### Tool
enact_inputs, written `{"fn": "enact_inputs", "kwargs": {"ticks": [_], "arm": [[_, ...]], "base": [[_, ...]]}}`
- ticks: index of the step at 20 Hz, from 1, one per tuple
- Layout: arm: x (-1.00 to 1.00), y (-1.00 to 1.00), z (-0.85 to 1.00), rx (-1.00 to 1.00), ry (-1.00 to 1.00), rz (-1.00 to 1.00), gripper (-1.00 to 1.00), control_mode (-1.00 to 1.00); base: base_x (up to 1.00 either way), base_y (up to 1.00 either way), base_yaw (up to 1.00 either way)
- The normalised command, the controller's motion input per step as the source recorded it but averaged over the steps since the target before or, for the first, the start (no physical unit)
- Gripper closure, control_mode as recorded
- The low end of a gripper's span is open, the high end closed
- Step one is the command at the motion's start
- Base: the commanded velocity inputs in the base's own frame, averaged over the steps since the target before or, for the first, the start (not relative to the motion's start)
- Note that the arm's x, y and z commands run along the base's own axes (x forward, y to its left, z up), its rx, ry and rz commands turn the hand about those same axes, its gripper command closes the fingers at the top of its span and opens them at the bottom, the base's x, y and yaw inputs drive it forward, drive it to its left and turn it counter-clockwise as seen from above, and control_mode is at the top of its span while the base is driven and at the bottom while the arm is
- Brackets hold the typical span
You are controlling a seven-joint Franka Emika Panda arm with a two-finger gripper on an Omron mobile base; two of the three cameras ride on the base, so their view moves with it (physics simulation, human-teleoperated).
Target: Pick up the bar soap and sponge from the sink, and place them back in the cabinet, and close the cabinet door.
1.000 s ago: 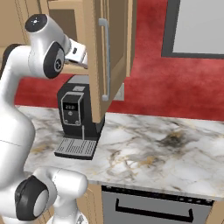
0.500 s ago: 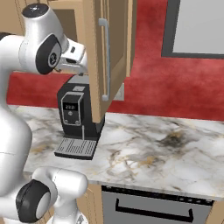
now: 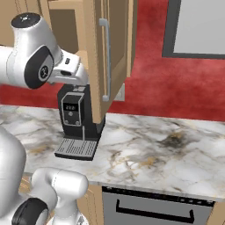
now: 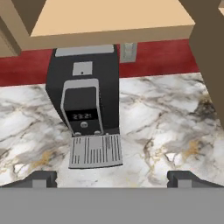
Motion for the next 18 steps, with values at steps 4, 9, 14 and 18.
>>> {"fn": "enact_inputs", "kwargs": {"ticks": [4, 9, 14, 18], "arm": [[-0.39, 0.01, -0.34, -0.05, 0.0, 0.0, -1.0, -1.0], [-0.37, 0.01, -0.29, -0.05, 0.0, 0.0, -1.0, -1.0], [-0.33, 0.02, -0.26, -0.02, 0.0, 0.0, -1.0, -1.0], [-0.18, 0.0, -0.21, 0.0, 0.0, 0.0, -1.0, -1.0]], "base": [[0.0, 0.0, 0.0], [0.0, 0.0, 0.0], [0.0, 0.0, 0.0], [0.0, 0.0, 0.0]]}}
